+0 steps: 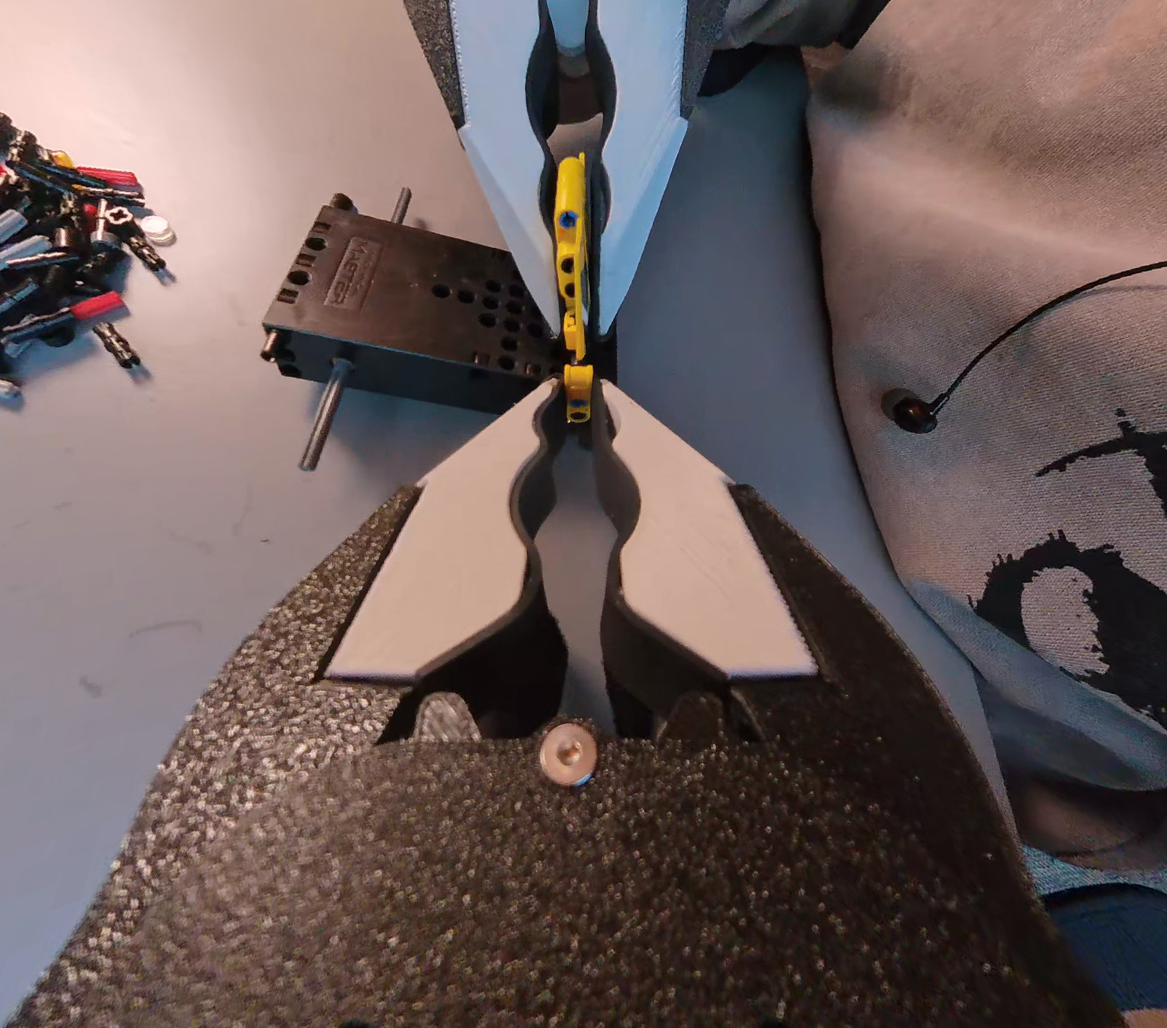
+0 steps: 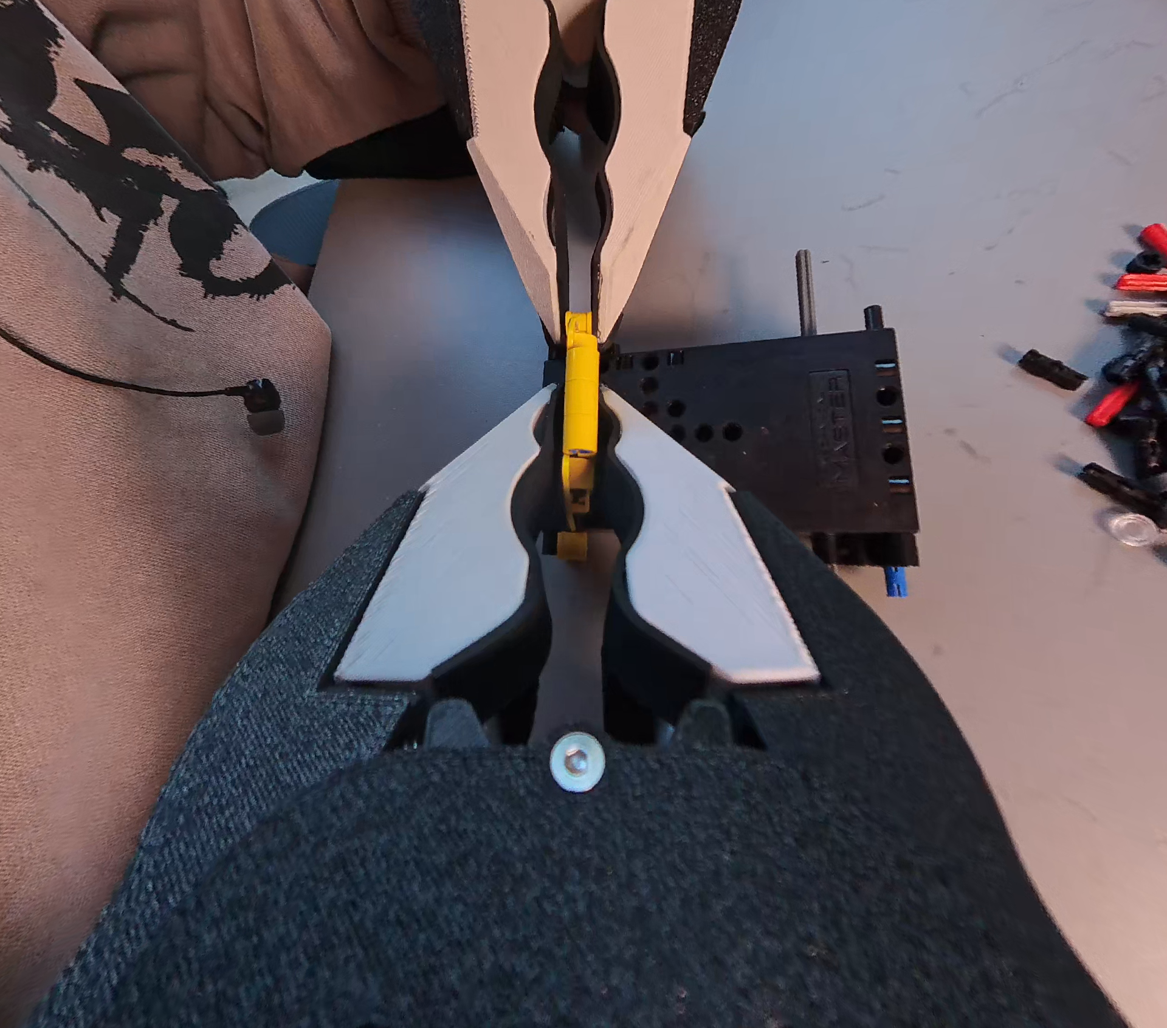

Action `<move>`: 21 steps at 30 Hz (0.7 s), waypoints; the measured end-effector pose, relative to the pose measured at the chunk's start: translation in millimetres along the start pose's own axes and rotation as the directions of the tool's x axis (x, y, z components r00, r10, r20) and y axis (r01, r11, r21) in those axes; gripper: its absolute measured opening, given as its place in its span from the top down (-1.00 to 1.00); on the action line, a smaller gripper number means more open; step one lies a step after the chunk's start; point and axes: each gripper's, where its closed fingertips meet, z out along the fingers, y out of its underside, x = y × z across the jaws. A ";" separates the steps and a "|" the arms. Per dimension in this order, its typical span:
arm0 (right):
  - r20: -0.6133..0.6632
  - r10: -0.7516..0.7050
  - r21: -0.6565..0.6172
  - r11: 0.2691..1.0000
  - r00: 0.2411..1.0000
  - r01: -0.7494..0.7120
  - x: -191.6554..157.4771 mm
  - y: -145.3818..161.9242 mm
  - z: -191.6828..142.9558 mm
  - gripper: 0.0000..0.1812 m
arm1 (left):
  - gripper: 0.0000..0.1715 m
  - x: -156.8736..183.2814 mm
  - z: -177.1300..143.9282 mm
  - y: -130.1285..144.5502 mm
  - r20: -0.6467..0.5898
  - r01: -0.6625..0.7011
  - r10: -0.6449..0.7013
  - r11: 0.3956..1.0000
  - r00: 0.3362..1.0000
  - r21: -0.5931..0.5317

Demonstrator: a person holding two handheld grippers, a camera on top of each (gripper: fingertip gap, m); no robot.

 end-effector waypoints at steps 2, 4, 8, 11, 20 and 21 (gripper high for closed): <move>0.002 -0.009 -0.045 0.999 1.000 0.009 0.6 10.3 -6.3 0.93 | 0.92 -7.6 -8.7 11.6 0.036 -0.009 0.011 0.999 0.999 -0.037; -0.132 0.026 -0.041 0.999 0.991 -0.032 27.6 26.0 -39.1 0.93 | 0.93 -21.6 -33.4 24.2 0.095 0.072 -0.073 0.997 0.993 0.011; -0.091 -0.053 -0.028 0.998 0.994 0.051 6.9 9.7 -31.8 0.93 | 0.92 -14.4 -18.7 16.2 0.059 0.002 -0.001 1.000 0.998 -0.018; -0.068 0.021 0.067 0.998 0.997 -0.017 15.6 -3.4 -38.1 0.92 | 0.92 -12.2 -18.5 16.6 0.063 -0.004 0.004 1.000 0.998 -0.012; -0.184 -0.086 -0.187 0.981 0.979 0.051 31.2 40.0 -37.2 0.89 | 0.92 -9.5 -20.1 13.4 0.074 -0.029 0.028 1.000 0.997 0.011; -0.205 -0.112 -0.211 0.975 0.972 0.068 33.4 42.3 -37.1 0.77 | 0.92 -9.1 -19.7 11.3 0.072 -0.028 0.027 0.999 0.997 0.020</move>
